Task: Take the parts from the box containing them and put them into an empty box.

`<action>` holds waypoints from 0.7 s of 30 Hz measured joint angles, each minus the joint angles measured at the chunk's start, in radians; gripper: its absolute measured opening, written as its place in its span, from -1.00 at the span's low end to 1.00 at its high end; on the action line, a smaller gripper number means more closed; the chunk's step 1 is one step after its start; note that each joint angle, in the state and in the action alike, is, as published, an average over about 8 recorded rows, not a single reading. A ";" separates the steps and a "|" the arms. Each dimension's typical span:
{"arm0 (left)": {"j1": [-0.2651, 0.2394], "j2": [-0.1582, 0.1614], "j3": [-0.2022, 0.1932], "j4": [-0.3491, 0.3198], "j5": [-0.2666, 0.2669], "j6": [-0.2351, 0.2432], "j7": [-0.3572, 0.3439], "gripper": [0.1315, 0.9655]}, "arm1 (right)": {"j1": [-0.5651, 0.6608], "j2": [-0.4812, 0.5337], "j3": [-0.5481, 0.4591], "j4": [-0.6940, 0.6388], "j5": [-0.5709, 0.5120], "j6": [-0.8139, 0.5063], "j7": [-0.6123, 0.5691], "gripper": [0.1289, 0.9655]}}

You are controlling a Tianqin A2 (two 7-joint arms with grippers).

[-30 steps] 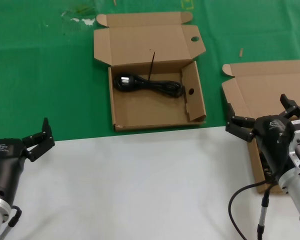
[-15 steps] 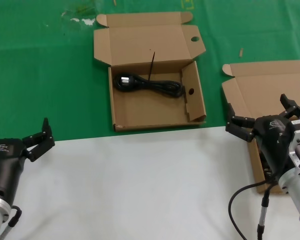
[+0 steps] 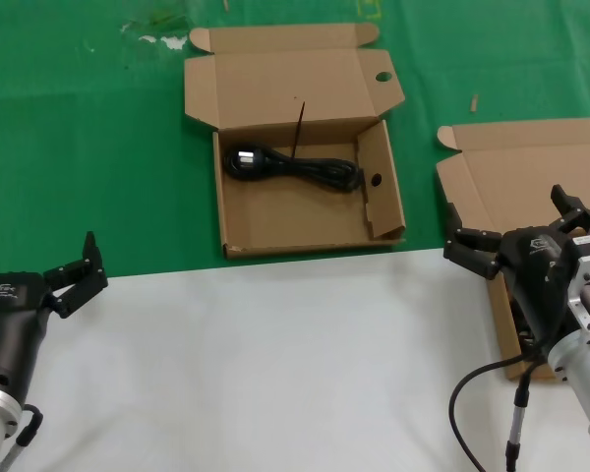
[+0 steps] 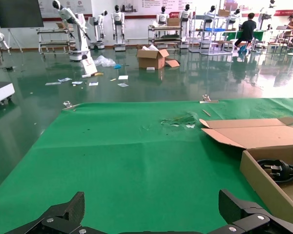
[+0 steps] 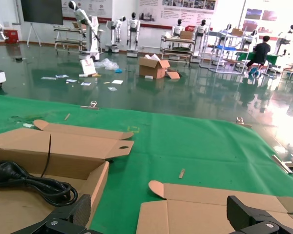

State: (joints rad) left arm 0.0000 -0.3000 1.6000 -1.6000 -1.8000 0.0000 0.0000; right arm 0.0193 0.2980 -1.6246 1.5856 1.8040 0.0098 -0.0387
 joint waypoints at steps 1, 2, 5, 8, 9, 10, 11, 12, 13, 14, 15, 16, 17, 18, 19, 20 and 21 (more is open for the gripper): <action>0.000 0.000 0.000 0.000 0.000 0.000 0.000 1.00 | 0.000 0.000 0.000 0.000 0.000 0.000 0.000 1.00; 0.000 0.000 0.000 0.000 0.000 0.000 0.000 1.00 | 0.000 0.000 0.000 0.000 0.000 0.000 0.000 1.00; 0.000 0.000 0.000 0.000 0.000 0.000 0.000 1.00 | 0.000 0.000 0.000 0.000 0.000 0.000 0.000 1.00; 0.000 0.000 0.000 0.000 0.000 0.000 0.000 1.00 | 0.000 0.000 0.000 0.000 0.000 0.000 0.000 1.00; 0.000 0.000 0.000 0.000 0.000 0.000 0.000 1.00 | 0.000 0.000 0.000 0.000 0.000 0.000 0.000 1.00; 0.000 0.000 0.000 0.000 0.000 0.000 0.000 1.00 | 0.000 0.000 0.000 0.000 0.000 0.000 0.000 1.00; 0.000 0.000 0.000 0.000 0.000 0.000 0.000 1.00 | 0.000 0.000 0.000 0.000 0.000 0.000 0.000 1.00; 0.000 0.000 0.000 0.000 0.000 0.000 0.000 1.00 | 0.000 0.000 0.000 0.000 0.000 0.000 0.000 1.00; 0.000 0.000 0.000 0.000 0.000 0.000 0.000 1.00 | 0.000 0.000 0.000 0.000 0.000 0.000 0.000 1.00; 0.000 0.000 0.000 0.000 0.000 0.000 0.000 1.00 | 0.000 0.000 0.000 0.000 0.000 0.000 0.000 1.00; 0.000 0.000 0.000 0.000 0.000 0.000 0.000 1.00 | 0.000 0.000 0.000 0.000 0.000 0.000 0.000 1.00; 0.000 0.000 0.000 0.000 0.000 0.000 0.000 1.00 | 0.000 0.000 0.000 0.000 0.000 0.000 0.000 1.00; 0.000 0.000 0.000 0.000 0.000 0.000 0.000 1.00 | 0.000 0.000 0.000 0.000 0.000 0.000 0.000 1.00; 0.000 0.000 0.000 0.000 0.000 0.000 0.000 1.00 | 0.000 0.000 0.000 0.000 0.000 0.000 0.000 1.00; 0.000 0.000 0.000 0.000 0.000 0.000 0.000 1.00 | 0.000 0.000 0.000 0.000 0.000 0.000 0.000 1.00; 0.000 0.000 0.000 0.000 0.000 0.000 0.000 1.00 | 0.000 0.000 0.000 0.000 0.000 0.000 0.000 1.00; 0.000 0.000 0.000 0.000 0.000 0.000 0.000 1.00 | 0.000 0.000 0.000 0.000 0.000 0.000 0.000 1.00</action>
State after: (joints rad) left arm 0.0000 -0.3000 1.6000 -1.6000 -1.8000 0.0000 0.0000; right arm 0.0193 0.2980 -1.6246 1.5856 1.8040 0.0098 -0.0387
